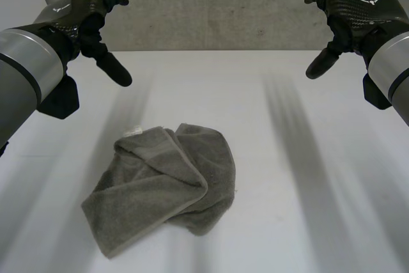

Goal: Fold the laundry

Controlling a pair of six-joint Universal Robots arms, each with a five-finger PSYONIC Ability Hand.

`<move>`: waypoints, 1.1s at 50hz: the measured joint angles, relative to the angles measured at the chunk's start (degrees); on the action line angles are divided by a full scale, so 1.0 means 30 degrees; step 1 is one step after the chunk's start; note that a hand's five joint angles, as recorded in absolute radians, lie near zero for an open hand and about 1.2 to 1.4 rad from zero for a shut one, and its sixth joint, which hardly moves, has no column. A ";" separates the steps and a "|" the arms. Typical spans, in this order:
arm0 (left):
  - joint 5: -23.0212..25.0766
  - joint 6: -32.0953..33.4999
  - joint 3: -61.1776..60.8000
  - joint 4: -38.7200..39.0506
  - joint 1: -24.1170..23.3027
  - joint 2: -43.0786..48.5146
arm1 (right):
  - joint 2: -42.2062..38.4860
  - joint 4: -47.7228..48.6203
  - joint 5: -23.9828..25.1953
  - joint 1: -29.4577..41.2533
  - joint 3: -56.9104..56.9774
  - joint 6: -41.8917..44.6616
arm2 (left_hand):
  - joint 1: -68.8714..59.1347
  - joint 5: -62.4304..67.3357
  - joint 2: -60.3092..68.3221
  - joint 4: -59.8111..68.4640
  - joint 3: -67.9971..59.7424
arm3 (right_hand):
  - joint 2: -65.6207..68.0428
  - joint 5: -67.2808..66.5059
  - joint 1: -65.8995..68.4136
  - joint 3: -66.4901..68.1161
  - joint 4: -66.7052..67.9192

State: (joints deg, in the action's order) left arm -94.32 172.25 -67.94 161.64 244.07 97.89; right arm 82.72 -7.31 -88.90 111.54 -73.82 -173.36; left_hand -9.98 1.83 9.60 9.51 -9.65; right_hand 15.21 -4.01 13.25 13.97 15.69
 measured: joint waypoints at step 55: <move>0.0467 0.1616 -1.8259 0.7723 0.4909 -0.3432 | -1.3391 0.0187 1.1036 0.5645 0.7560 1.2483 | 0.0002 -0.0002 -0.0040 -0.0012 0.0046 | 0.0000 -0.0009 -0.0002 0.0000 0.0000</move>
State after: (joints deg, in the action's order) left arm -92.92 177.10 -122.72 184.81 258.80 87.59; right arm 42.55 -6.74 -55.80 128.47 -51.14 -135.91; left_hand -9.98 1.83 9.48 9.47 -9.51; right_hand 15.21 -4.03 13.25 13.97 15.69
